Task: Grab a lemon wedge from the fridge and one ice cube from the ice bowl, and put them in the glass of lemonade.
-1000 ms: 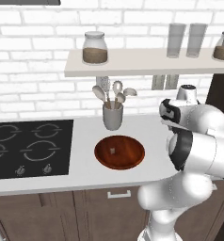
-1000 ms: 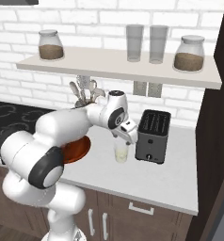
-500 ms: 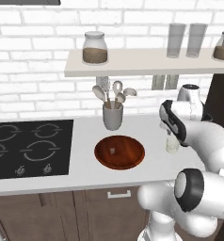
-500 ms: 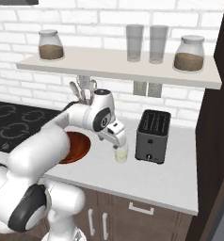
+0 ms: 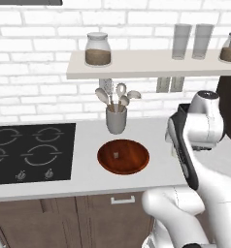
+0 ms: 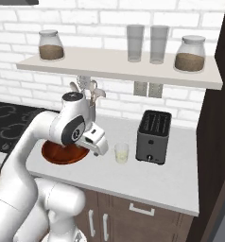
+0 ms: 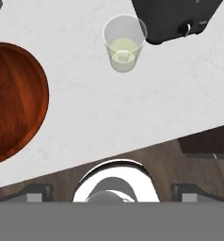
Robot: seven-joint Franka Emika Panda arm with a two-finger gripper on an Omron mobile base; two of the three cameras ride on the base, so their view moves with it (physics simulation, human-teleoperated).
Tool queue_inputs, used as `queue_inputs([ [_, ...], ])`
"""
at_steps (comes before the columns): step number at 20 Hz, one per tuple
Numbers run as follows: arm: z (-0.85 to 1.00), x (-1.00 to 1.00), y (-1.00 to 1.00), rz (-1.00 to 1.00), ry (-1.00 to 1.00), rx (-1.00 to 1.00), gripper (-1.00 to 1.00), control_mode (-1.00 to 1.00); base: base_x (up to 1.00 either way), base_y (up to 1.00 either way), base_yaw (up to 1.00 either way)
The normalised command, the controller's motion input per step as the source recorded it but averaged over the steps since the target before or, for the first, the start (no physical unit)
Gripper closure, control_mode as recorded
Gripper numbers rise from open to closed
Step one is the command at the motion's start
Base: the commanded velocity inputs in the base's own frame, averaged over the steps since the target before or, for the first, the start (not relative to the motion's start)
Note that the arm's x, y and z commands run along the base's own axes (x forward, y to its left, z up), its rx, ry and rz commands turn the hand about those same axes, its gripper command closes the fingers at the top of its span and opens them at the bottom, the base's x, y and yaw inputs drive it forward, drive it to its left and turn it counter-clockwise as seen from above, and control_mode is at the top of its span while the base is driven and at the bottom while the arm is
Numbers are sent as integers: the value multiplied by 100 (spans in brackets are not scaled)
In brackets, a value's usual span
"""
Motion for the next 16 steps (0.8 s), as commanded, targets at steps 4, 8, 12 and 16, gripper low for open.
queue_inputs([
  [4,34,-41,13,9,-6,0,-100,-100,0,0,0],
  [8,0,-2,0,0,-1,0,-100,-100,0,0,0],
  [12,0,0,0,0,0,0,-100,-100,0,0,0],
  [16,0,0,0,0,0,0,-100,100,-79,0,-5],
])
